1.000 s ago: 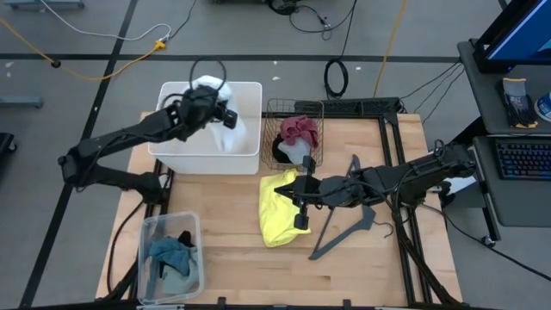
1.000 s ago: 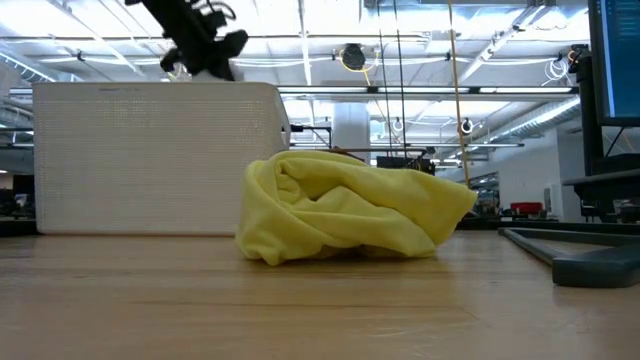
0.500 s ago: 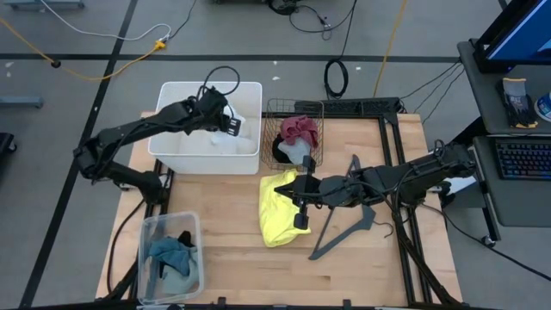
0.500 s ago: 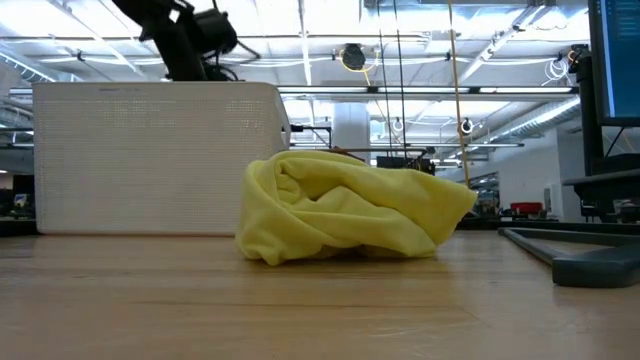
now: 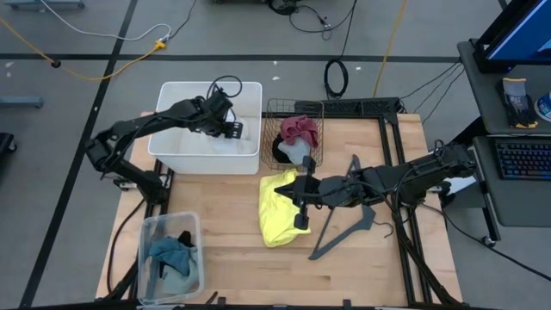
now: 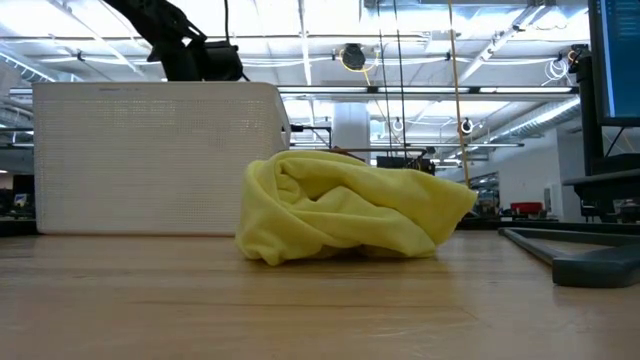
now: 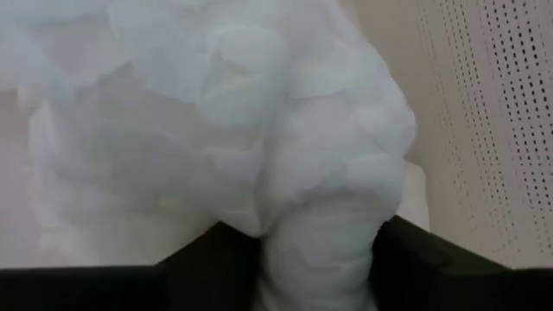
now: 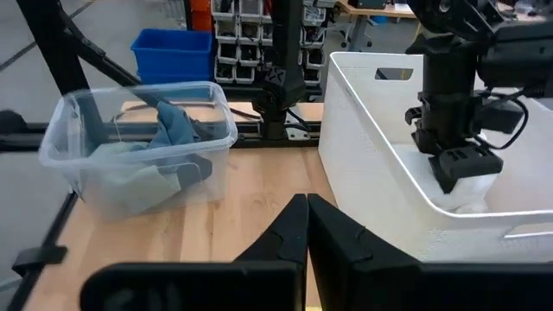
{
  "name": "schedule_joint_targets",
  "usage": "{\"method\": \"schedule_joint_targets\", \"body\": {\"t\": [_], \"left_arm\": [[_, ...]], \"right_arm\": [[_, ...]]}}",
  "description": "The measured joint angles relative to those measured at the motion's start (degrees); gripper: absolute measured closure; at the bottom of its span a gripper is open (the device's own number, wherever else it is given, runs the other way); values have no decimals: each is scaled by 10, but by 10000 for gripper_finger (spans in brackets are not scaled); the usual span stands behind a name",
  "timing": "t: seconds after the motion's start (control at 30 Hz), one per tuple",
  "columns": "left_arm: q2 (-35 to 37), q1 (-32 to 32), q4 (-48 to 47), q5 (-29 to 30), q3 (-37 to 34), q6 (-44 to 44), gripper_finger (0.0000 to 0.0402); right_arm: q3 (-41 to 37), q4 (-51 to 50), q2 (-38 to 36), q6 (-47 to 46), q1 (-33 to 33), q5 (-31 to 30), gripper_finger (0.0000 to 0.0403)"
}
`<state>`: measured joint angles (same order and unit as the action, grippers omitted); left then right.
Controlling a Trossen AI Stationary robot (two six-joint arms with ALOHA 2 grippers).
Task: Pick & Place Cloths
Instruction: Put the white shirt into the white bin
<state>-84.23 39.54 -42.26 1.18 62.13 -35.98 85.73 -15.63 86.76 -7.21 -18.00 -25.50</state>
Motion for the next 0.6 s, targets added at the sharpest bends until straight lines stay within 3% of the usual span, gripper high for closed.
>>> {"method": "schedule_joint_targets", "body": {"t": [0.17,0.3,0.6], "left_arm": [[5,0,0,-11,0,-4,154],[15,-1,3,-45,0,-3,116],[98,-1,21,-77,0,25,75]], "right_arm": [[0,-9,0,58,0,0,403],[0,-30,0,47,0,0,403],[0,-71,0,34,0,9,360]]}}
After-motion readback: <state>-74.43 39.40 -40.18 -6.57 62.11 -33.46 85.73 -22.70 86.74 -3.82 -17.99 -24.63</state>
